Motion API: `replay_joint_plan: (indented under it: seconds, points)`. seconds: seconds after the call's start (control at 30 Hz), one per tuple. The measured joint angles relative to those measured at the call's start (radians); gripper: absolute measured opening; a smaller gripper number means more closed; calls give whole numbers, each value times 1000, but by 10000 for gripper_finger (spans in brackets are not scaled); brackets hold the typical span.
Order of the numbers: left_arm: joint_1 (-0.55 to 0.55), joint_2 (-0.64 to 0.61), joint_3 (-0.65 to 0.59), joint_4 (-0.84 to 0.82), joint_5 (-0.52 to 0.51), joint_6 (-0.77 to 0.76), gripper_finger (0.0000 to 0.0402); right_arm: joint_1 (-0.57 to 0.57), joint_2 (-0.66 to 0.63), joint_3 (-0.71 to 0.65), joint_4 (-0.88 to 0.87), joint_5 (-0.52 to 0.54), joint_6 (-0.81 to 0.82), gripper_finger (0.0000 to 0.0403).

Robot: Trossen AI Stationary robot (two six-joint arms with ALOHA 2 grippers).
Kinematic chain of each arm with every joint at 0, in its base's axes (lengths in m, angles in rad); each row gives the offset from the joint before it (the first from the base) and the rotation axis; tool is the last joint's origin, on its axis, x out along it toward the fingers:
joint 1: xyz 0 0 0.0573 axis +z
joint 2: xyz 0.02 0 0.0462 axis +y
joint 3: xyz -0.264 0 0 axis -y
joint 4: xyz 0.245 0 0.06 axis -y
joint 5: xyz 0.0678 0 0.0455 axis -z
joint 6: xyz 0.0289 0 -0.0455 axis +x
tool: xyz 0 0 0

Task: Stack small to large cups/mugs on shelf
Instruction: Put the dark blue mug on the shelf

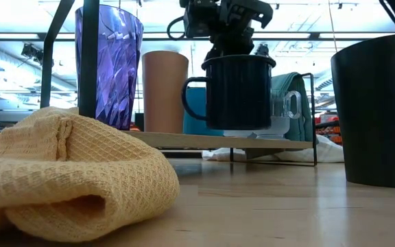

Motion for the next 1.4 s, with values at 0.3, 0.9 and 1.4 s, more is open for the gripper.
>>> replay_joint_plan:
  seconds: [0.3, 0.9, 1.4]
  points:
    - [0, 0, 0, 0, 0, 0, 100, -13, 0, 0, -2, 2, 8, 17]
    - [0, 0, 0, 0, 0, 0, 99, -13, 0, 0, -25, 1, 36, 48]
    - [0, 0, 0, -1, 0, -1, 100, -19, 0, 0, -27, 0, 42, 42]
